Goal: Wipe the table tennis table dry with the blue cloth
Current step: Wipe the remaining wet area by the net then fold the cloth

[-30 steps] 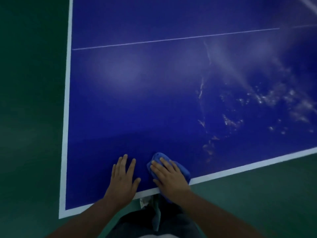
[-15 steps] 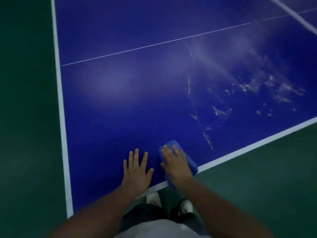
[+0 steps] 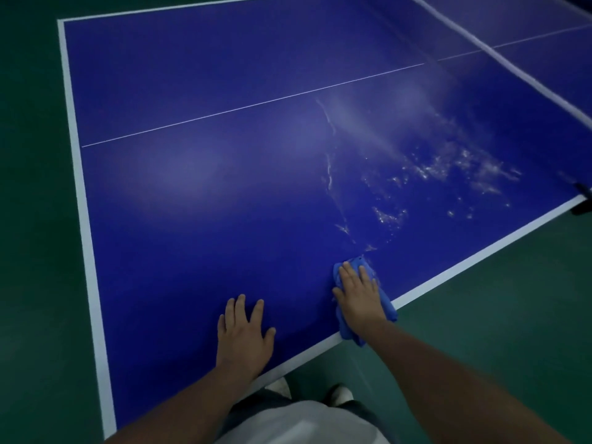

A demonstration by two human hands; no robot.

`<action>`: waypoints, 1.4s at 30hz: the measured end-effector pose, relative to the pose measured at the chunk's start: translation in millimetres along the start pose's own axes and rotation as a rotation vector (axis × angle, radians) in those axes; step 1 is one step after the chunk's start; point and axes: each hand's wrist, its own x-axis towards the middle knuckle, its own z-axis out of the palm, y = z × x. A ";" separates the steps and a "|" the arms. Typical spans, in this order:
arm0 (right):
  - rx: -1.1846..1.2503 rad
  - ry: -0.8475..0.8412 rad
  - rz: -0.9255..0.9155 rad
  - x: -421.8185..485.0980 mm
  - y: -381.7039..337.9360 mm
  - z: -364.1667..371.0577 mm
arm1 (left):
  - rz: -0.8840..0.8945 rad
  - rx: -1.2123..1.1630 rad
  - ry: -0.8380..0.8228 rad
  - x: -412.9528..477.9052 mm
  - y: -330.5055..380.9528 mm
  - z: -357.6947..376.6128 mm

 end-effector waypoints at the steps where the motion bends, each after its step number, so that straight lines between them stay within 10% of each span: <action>1: -0.004 -0.011 -0.043 -2.9 -12.6 4.0 | 0.009 -0.016 0.029 1.0 0.8 1.0; 6: -0.088 -0.122 -0.319 -36.3 -60.7 36.1 | 0.067 -0.034 0.053 11.5 11.2 0.9; 14: -0.092 -0.069 -0.057 -32.8 2.7 14.9 | -0.003 -0.009 -0.020 16.5 25.8 -3.1; 22: -0.144 -0.204 -0.377 -26.8 -29.0 24.7 | -0.047 -0.045 0.111 20.3 55.2 -5.6; 42: -0.089 0.211 -0.515 136.1 155.7 -82.0 | -0.299 -0.268 0.181 50.4 175.7 -8.9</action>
